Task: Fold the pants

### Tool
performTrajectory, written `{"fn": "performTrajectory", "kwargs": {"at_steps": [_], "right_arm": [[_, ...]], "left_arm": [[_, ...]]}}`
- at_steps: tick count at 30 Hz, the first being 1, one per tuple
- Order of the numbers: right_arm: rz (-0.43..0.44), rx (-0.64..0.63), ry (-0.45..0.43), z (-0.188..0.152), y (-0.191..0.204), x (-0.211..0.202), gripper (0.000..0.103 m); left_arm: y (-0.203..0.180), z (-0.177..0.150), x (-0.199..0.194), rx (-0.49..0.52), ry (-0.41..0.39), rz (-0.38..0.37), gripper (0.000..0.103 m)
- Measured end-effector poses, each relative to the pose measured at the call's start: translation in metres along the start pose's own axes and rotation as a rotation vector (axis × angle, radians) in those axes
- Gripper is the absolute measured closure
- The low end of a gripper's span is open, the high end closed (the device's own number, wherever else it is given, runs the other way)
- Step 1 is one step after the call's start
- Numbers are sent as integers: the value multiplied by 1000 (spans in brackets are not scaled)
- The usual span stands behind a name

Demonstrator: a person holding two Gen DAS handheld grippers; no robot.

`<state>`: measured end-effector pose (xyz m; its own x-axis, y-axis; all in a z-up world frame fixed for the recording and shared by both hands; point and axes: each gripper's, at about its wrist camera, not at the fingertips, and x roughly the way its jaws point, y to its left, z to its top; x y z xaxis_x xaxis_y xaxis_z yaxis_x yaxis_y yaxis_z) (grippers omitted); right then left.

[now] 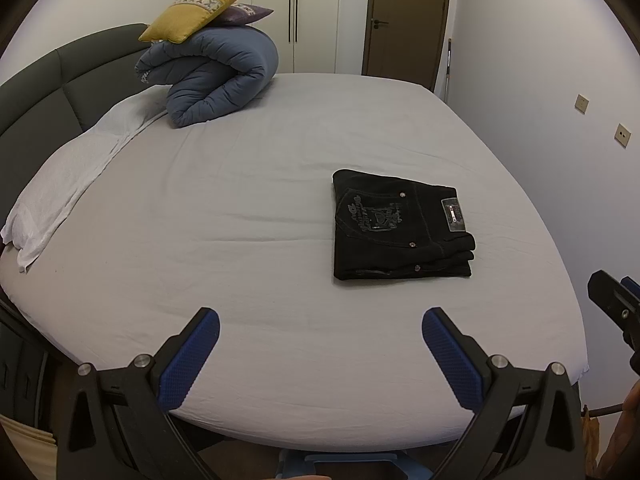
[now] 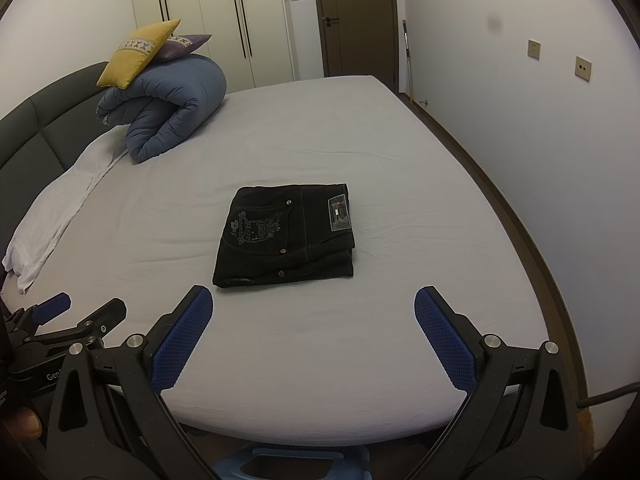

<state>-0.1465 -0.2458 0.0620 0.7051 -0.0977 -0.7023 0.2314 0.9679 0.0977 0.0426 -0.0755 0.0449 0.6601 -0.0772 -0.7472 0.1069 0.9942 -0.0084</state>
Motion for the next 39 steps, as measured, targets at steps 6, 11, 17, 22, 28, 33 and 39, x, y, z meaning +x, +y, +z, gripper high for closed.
{"fn": "performTrajectory", "kwargs": {"at_steps": [6, 11, 17, 22, 28, 33, 39], "right_arm": [[1, -1, -6, -2, 2, -2, 0], [1, 0, -6, -2, 3, -2, 0], [1, 0, -6, -2, 2, -2, 0], [2, 1, -5, -2, 2, -1, 0], [4, 0, -3, -2, 3, -2, 0], [5, -1, -1, -3, 4, -2, 0], [6, -2, 3, -5, 4, -3, 0]], "left_arm": [[-3, 0, -1, 7, -3, -3, 0], [-5, -1, -1, 8, -2, -6, 0], [-6, -1, -2, 9, -3, -8, 0], [-8, -1, -2, 11, -2, -8, 0], [-9, 0, -3, 19, 3, -17, 0], [-9, -1, -3, 20, 5, -20, 0], [-9, -1, -3, 18, 5, -22, 0]]}}
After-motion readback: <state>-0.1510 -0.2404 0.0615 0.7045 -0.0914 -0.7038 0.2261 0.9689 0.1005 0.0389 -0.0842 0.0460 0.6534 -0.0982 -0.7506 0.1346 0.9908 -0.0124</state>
